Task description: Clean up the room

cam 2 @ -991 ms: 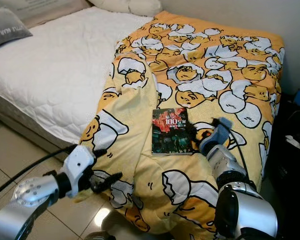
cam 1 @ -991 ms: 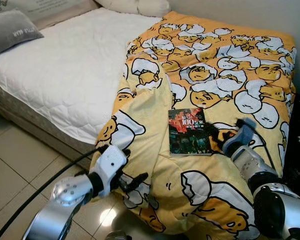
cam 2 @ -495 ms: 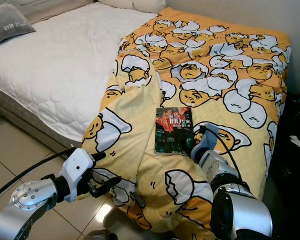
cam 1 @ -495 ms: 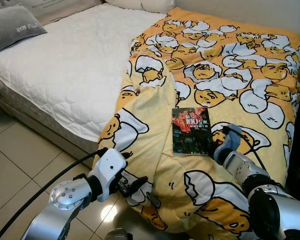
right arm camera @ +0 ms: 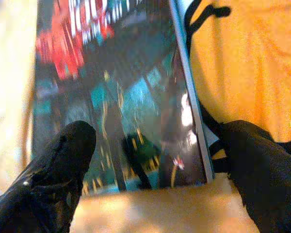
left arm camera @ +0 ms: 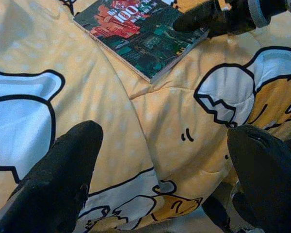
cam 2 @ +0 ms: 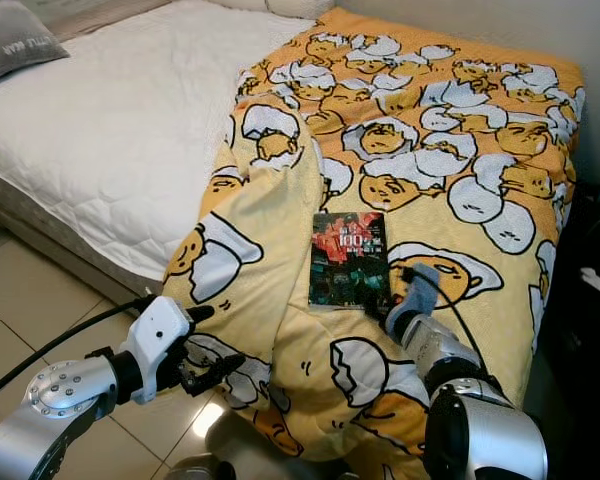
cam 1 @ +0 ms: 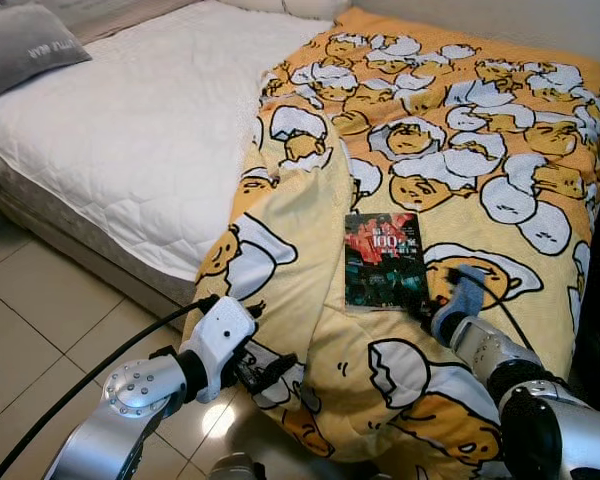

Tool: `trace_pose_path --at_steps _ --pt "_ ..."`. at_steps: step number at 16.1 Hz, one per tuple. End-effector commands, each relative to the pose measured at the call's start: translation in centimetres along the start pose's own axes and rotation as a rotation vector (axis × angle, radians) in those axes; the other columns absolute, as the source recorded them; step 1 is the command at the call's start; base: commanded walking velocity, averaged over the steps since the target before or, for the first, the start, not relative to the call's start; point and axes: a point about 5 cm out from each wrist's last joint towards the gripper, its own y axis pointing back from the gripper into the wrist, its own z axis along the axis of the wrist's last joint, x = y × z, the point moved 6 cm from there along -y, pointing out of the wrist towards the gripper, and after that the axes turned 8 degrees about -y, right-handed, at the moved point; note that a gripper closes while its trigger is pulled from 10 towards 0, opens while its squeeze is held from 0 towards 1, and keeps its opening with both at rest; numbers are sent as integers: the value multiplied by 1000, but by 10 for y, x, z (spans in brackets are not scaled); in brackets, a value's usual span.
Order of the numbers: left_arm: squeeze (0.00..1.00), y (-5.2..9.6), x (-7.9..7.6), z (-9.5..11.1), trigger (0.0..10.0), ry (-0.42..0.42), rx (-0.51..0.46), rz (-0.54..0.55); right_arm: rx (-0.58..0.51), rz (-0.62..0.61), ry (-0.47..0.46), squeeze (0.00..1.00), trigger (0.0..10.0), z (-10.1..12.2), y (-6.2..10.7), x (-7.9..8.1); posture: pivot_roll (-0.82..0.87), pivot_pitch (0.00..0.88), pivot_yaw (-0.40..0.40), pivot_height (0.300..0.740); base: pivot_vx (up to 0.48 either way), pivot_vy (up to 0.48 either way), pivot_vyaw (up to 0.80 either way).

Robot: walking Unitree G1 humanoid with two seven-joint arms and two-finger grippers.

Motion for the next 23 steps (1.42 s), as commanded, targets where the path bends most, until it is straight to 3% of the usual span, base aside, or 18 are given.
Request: trace_pose_path --at_steps 1,3,5,8,11,13,15,18,23 --pt "518 1 0 0 10000 -7 2 -4 -36 -9 -68 0 10000 10 2 -4 183 75 16 740 0 0 0" --pt "522 -1 2 2 10000 -5 -3 -3 -42 -19 -83 0 10000 14 4 -8 179 72 17 740 0 0 0" --pt "514 -1 1 3 10000 -6 -6 -10 -5 4 -69 0 10000 6 3 -6 179 68 19 740 0 0 0" --pt "522 -1 -2 4 10000 -9 -10 -19 20 45 -122 0 10000 -6 1 2 180 68 26 740 0 0 0" --pt "514 -2 -3 5 10000 -8 -12 -26 79 70 -170 0 10000 -27 0 8 177 73 25 740 0 0 0" --pt "518 -3 -3 4 10000 -6 -10 -26 133 23 -153 0 10000 -53 0 3 184 86 23 740 0 0 0" --pt "518 -2 -4 3 10000 -5 -6 -23 137 -2 -201 0 10000 -62 -1 5 186 89 23 740 0 0 0" --pt "518 -1 -2 1 10000 -5 -1 -17 97 120 -314 0 10000 -42 -9 39 184 91 22 740 0 0 0" --pt "514 -3 0 4 10000 -3 -9 -11 31 248 -489 0 10000 -1 -10 69 175 89 13 740 0 0 0"
